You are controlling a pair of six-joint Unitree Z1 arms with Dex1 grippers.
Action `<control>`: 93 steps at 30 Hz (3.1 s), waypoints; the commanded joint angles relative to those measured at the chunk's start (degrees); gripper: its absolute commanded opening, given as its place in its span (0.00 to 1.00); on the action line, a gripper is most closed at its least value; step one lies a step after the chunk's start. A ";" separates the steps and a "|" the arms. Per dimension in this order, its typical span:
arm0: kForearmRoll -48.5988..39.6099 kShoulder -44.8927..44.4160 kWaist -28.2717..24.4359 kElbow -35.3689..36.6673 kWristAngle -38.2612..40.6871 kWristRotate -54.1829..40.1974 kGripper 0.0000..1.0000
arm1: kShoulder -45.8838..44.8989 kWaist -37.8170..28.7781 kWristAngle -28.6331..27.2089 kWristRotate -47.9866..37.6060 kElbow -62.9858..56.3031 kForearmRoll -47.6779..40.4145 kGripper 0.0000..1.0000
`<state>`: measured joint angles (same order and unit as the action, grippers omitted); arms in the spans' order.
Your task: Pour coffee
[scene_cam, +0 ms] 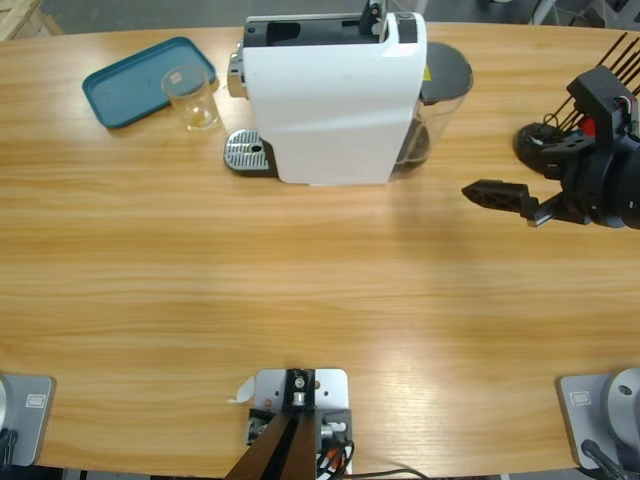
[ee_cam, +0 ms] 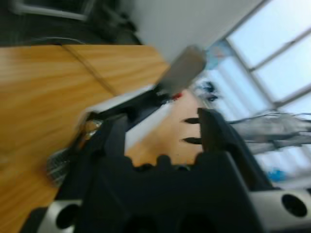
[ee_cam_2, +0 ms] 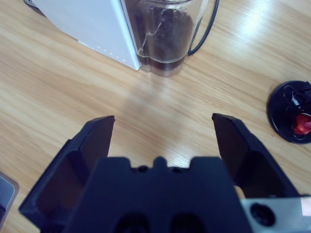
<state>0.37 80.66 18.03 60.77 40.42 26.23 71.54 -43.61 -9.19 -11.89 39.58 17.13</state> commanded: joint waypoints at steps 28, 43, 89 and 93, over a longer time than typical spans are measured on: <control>-24.39 -16.38 17.13 -20.34 -50.62 -17.97 0.95 | -2.46 26.56 -5.84 -8.73 4.77 5.88 0.75; -20.04 -19.66 17.13 -23.94 -50.53 -17.97 0.95 | 4.40 31.99 -3.50 -8.77 4.19 0.52 0.75; -18.66 -20.19 17.13 -25.02 -50.35 -18.05 0.95 | 11.57 35.53 -4.26 -6.83 5.21 -1.75 0.70; -18.66 -20.19 17.13 -25.03 -50.35 -18.05 0.95 | 11.68 35.53 -4.26 -6.73 5.16 -1.75 0.65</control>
<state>-18.74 61.42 34.80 38.02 -10.47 8.31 81.25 -8.83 -12.55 -19.35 45.18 16.00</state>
